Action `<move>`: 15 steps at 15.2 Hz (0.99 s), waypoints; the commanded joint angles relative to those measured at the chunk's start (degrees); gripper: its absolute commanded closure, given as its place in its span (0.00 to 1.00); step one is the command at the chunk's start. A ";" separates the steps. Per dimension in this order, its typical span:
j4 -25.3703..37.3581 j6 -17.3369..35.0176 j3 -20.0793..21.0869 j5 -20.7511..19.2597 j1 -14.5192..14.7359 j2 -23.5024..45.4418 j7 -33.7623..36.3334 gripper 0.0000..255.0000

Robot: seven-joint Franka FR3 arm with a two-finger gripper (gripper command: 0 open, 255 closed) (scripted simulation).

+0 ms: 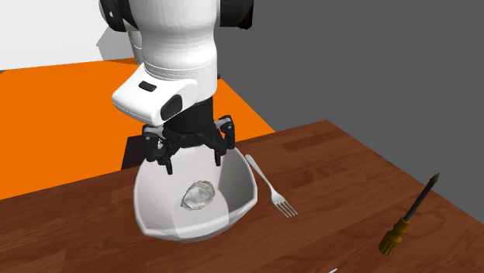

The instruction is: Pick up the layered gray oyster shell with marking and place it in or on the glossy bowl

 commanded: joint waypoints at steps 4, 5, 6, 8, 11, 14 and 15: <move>0.00 0.01 0.00 0.00 0.00 0.00 0.00 0.00; 3.01 -2.19 0.05 -0.14 0.12 0.83 0.08 0.00; 6.23 -4.47 0.10 -0.31 0.27 1.79 0.17 0.00; 12.62 -8.77 0.19 -0.69 0.62 3.91 0.36 0.00; 12.61 -8.77 0.19 -0.68 0.63 3.90 0.36 0.00; 12.62 -8.77 0.19 -0.69 0.63 3.91 0.36 0.00; 12.62 -8.77 0.19 -0.69 0.63 3.91 0.36 0.00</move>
